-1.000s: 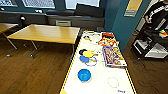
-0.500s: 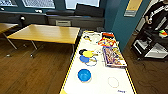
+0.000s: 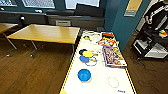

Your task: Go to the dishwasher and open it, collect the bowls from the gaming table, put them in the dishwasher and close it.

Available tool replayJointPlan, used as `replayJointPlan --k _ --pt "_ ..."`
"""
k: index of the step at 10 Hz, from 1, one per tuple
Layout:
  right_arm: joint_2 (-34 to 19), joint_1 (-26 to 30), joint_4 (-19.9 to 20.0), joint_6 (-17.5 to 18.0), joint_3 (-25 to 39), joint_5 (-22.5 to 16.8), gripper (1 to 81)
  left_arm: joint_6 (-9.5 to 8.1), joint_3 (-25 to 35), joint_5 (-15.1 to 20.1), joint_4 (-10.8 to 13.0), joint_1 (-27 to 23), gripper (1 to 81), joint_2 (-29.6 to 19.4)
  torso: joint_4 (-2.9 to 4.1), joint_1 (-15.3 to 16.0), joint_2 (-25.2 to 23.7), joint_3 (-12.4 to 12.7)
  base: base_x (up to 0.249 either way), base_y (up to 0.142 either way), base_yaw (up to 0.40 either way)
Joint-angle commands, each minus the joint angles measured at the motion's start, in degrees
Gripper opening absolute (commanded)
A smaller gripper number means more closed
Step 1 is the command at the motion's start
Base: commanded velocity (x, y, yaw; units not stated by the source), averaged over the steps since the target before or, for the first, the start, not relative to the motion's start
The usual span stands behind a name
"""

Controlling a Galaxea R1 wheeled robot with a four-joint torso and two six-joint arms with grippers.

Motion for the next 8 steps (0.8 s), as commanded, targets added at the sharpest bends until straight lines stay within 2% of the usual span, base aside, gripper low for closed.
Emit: replayJointPlan --k 1,2,3,4,6,7,8 --pt "-2.0 -0.2 -1.7 -0.1 0.4 -3.0 1.0 -7.88 8.0 0.3 -5.2 -10.1 81.1 -10.4 0.00 0.0 0.0 0.0 0.000 0.000 0.000" --pt "-2.1 0.1 -1.7 -0.1 0.6 -3.4 1.0 -9.57 9.4 1.7 -6.6 -13.5 81.1 -11.3 0.00 0.0 0.0 0.0 0.000 0.000 0.000" --pt "-2.0 0.5 -1.6 -0.1 0.6 -3.9 1.0 -10.70 9.6 7.0 -8.7 -17.9 81.1 -11.0 0.00 0.0 0.0 0.0 0.000 0.000 0.000" --pt "-1.9 0.8 -1.6 -0.1 0.6 -4.3 1.0 -11.07 9.4 12.9 -11.1 -22.9 81.1 -9.8 0.00 0.0 0.0 0.0 0.000 0.000 0.000" --pt "-1.4 1.6 -1.5 0.0 0.3 -5.5 1.0 -11.24 8.3 22.5 -11.5 -31.2 81.1 -6.1 0.00 0.0 0.0 0.0 0.000 0.000 0.000" --pt "-1.4 1.9 -1.5 0.1 0.1 -5.9 1.0 -12.27 6.8 26.8 -11.5 -35.0 81.1 -3.8 0.00 0.0 0.0 0.0 0.000 0.000 0.000" --pt "-1.3 2.1 -1.4 0.2 -0.1 -6.4 1.0 -14.05 4.9 29.4 -11.3 -37.8 81.1 -2.0 0.00 0.0 0.0 0.0 0.000 0.000 0.000"
